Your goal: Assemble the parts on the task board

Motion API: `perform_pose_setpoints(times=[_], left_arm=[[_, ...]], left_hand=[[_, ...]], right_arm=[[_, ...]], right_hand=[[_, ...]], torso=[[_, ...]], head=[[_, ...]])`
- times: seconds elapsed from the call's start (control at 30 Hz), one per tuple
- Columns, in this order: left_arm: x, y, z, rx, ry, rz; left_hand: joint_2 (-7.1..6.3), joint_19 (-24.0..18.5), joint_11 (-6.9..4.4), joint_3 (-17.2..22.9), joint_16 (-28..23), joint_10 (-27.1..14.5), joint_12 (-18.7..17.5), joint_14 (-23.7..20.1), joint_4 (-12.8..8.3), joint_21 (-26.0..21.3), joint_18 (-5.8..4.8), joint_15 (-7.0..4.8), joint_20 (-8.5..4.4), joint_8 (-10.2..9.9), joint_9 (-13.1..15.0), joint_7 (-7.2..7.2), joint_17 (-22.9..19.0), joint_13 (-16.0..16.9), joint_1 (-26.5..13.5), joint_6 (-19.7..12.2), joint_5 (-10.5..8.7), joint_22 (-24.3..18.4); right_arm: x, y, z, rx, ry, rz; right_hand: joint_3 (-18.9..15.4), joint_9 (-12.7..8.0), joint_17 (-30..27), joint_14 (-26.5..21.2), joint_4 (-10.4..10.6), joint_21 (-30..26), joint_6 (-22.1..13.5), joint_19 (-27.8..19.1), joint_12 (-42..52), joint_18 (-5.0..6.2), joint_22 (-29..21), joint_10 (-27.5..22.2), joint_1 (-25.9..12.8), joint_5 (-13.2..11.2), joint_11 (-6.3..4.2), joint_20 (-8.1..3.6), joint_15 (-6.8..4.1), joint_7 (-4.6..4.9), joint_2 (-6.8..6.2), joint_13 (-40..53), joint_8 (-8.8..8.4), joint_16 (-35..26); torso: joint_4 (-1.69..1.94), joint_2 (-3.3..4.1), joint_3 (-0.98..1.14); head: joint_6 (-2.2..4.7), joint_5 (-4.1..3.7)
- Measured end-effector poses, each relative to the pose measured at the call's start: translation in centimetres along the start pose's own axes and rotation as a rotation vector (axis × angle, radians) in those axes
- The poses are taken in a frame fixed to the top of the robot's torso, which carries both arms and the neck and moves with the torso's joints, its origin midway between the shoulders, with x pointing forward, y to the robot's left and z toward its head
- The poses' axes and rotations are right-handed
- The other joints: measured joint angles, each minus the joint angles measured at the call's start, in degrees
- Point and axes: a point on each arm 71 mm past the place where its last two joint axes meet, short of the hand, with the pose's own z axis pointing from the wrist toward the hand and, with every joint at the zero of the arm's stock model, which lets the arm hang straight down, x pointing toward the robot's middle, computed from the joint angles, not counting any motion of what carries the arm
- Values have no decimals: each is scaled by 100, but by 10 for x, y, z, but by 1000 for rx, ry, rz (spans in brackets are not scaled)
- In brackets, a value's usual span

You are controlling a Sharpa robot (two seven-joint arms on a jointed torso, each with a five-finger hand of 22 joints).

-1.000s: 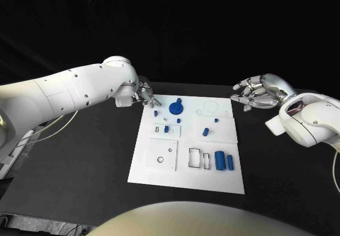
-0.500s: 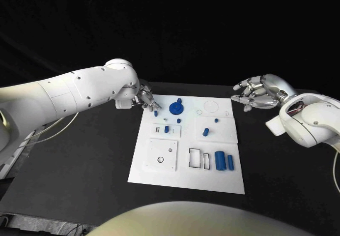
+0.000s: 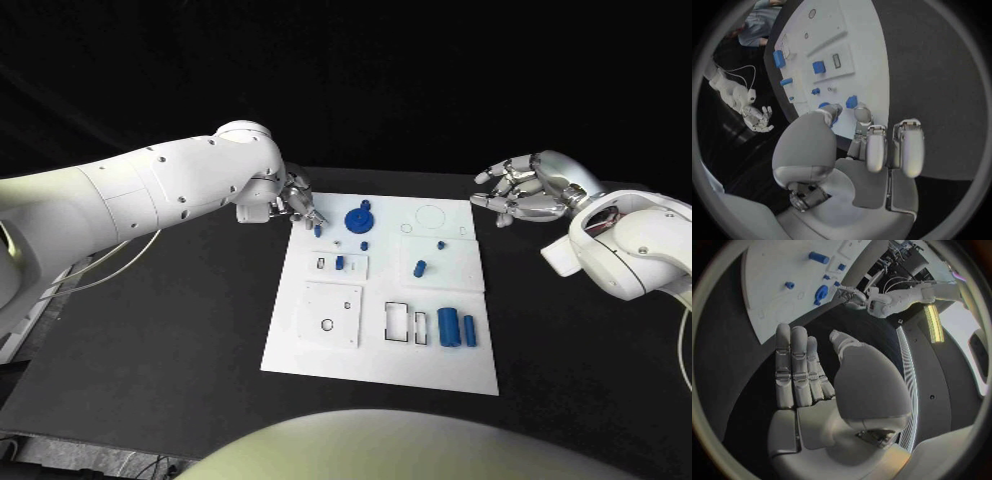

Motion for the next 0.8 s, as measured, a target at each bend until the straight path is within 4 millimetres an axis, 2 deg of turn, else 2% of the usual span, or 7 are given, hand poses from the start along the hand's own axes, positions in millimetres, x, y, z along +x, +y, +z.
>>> perform_pose_setpoints(times=[0.33,0.8], left_arm=[[0,0,0,3,3,-8],[1,-1,2,5,10,-18]], left_hand=[[125,0,-11,96,0,11,0,0,-14,0,0,0,0,51,0,-41,0,0,256,41,0,0],[145,0,-20,112,0,20,23,0,-30,0,-1,0,0,57,8,-41,0,11,307,41,0,0]], right_arm=[[0,0,0,1,0,0],[0,0,0,1,2,0]], right_hand=[[0,6,4,0,0,0,-4,0,0,0,-6,0,0,0,0,0,0,4,0,-5,22,0],[0,5,4,0,0,1,-11,0,0,0,-15,0,0,0,0,0,0,11,0,-14,22,-22]], torso=[[-1,1,2],[-3,5,-3]], head=[[0,3],[0,-9]])
